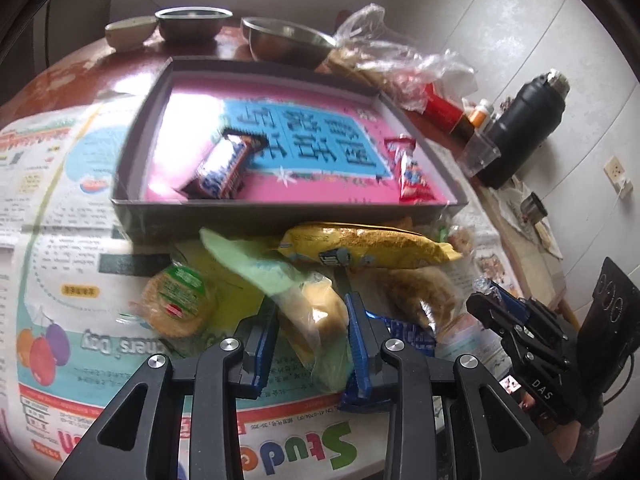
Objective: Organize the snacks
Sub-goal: 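Carry both snacks into the grey tray and open both tools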
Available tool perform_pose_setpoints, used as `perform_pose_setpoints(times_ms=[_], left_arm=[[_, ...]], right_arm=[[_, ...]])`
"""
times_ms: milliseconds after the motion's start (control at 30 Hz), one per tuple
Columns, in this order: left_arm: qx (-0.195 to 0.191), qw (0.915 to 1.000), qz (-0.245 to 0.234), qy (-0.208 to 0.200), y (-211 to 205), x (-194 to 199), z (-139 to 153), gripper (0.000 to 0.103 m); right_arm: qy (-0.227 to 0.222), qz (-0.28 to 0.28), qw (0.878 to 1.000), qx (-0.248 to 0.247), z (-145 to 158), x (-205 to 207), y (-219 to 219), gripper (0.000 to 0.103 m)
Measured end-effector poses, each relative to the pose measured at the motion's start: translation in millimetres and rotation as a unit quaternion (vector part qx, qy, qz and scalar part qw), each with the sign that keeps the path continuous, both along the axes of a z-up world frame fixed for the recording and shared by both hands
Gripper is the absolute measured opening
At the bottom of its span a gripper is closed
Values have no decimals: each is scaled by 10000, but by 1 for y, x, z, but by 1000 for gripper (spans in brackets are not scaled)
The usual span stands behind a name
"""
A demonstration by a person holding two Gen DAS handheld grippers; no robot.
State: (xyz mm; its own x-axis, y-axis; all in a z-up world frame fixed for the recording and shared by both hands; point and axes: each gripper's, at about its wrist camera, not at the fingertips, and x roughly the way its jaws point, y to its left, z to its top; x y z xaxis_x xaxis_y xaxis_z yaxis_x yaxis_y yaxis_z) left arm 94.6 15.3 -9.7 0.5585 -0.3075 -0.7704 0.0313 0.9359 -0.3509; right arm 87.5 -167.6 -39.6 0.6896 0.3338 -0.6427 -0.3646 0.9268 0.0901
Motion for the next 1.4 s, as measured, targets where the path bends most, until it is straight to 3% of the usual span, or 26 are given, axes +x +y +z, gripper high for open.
perform_pose_setpoints(times_ms=[467,667,900,1133,1267,1400], left_arm=[[-200,9989,187,-373,19,2,30,34],[-257,9982,246,-492,23,12,38,34],[-327,9978,238,-534,25,18,39,34],[-382,9972,222,-600,26,20,43,34],[-383,9970,209,-644,25,22,47,34],[-375,9968,200,-680,23,28,51,34]], right_arm=[[-359,-67,9990,245,33,19,1,27],[-496,-10,9984,258,40,31,8,22],[-215,-121,9992,318,25,40,-2,22],[-4,-62,9993,361,19,23,-13,22],[139,-133,9998,110,6,14,-15,33],[193,-120,9997,-37,-5,6,-15,34]])
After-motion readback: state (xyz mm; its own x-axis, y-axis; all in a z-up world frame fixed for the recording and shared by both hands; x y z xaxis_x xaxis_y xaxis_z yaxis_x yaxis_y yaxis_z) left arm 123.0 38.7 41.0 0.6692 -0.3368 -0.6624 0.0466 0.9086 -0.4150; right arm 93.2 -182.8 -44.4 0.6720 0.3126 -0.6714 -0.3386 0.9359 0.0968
